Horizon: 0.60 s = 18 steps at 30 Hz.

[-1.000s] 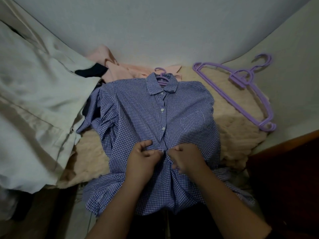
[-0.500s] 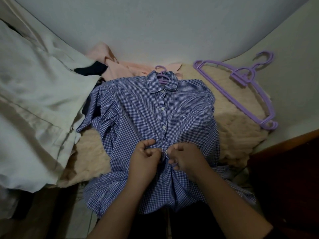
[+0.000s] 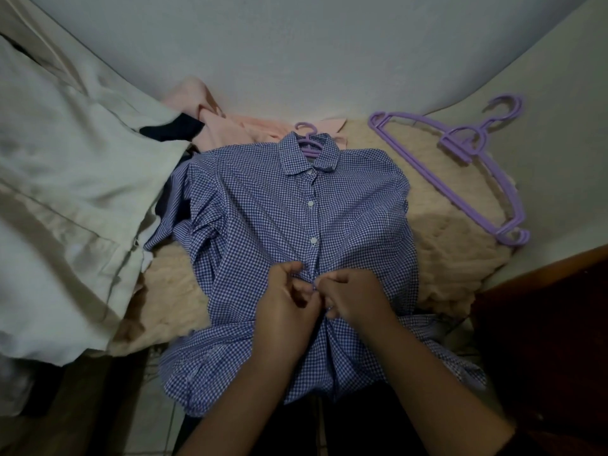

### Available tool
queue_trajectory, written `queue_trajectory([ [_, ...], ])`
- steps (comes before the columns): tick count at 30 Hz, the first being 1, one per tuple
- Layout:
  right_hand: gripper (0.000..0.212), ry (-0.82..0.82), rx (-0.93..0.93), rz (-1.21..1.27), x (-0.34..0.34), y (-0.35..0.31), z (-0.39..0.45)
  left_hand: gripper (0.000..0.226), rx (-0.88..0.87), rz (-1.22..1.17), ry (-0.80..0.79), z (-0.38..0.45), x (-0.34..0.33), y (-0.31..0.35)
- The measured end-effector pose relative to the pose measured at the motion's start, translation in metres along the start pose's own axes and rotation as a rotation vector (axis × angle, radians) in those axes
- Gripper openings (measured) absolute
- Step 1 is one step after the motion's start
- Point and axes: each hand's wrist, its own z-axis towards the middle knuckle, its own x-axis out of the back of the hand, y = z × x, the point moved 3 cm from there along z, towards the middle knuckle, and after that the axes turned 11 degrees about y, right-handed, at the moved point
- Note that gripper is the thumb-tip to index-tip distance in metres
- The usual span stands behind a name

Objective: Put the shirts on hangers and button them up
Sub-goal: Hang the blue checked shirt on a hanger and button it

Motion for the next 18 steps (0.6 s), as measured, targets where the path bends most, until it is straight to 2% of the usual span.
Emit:
queue_trajectory([
  [12, 0.015, 0.018, -0.062, 0.012, -0.004, 0.006, 0.007, 0.056, 0.135, -0.160, -0.018, 0.005, 0.001, -0.010],
  [16, 0.013, 0.030, 0.018, -0.030, -0.002, 0.006, 0.009, 0.052, 0.260, -0.148, -0.041, 0.010, 0.002, -0.011],
  [18, 0.015, 0.030, 0.098, -0.028, -0.001, 0.005, 0.012, 0.051, 0.406, -0.217, -0.076, 0.017, 0.004, -0.013],
])
